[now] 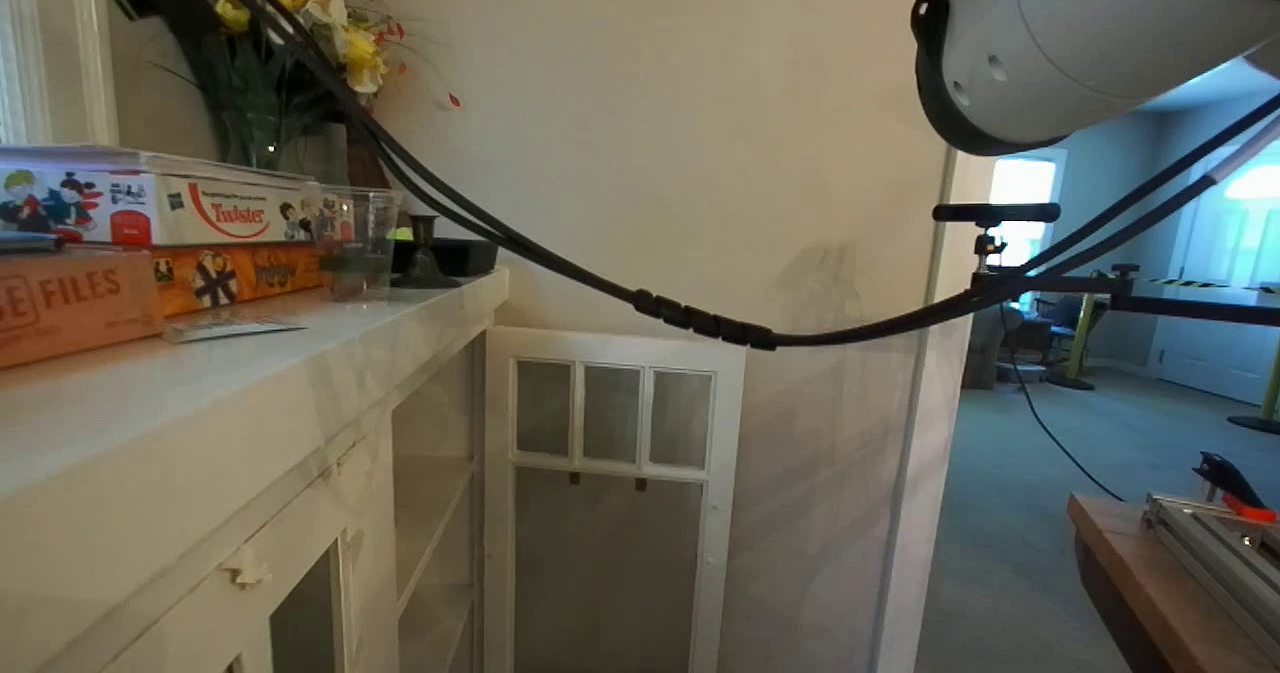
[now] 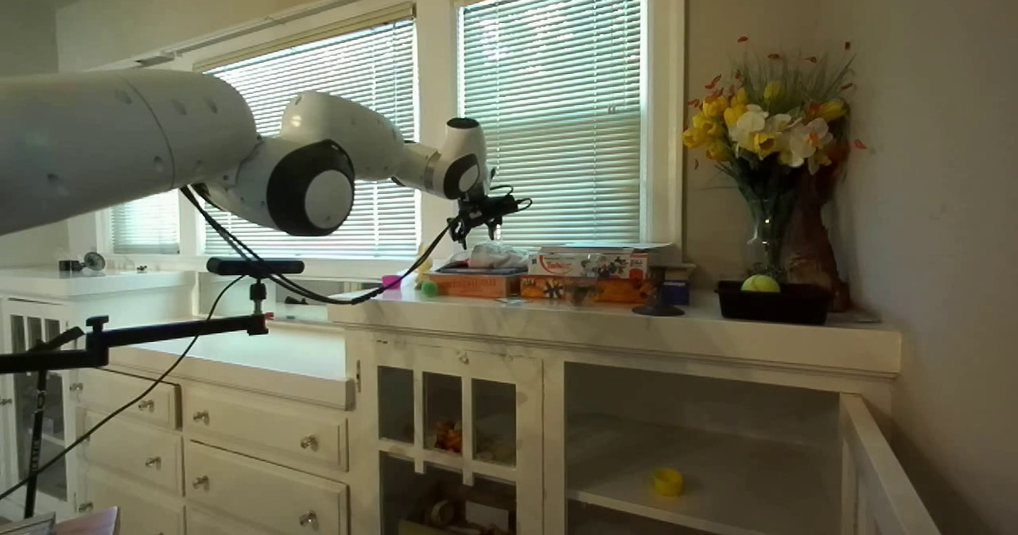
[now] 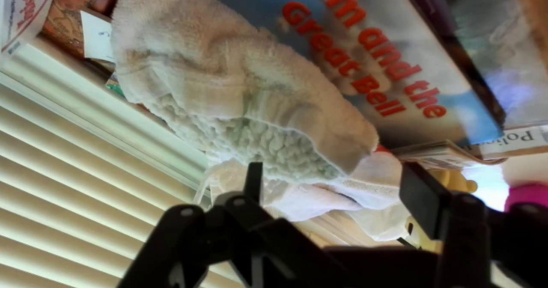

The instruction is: Pick up the towel and unfold it

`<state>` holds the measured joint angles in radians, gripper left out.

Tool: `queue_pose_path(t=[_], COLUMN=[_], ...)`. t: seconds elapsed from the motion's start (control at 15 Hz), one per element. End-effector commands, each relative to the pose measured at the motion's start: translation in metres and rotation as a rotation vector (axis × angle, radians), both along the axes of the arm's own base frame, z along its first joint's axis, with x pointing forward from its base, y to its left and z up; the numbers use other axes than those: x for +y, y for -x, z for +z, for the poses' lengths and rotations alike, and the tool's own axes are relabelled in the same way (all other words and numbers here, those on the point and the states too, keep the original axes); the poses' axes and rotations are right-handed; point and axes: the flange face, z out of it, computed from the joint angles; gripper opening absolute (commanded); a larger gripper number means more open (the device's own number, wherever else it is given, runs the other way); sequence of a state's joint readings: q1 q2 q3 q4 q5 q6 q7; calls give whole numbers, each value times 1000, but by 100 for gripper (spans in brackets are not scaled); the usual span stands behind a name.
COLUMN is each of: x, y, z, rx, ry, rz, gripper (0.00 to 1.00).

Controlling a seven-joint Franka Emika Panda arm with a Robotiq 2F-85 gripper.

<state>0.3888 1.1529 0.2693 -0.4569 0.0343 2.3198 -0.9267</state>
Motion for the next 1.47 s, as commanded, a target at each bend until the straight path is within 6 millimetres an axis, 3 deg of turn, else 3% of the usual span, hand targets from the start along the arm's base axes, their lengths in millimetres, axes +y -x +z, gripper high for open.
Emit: queue_pose_path(t=[0.0,0.53,0.73,0.93,1.4], x=[2,0,-2,-5,-19], y=[0,-1,-2,-2,4], z=[-5,-6,-2,15,92], rx=[-18,-20,-25,-61,-264], ry=[-14,-7,-10,-20,-64], rz=[34,38,34,30,25], gripper=[57,2,0,0,0])
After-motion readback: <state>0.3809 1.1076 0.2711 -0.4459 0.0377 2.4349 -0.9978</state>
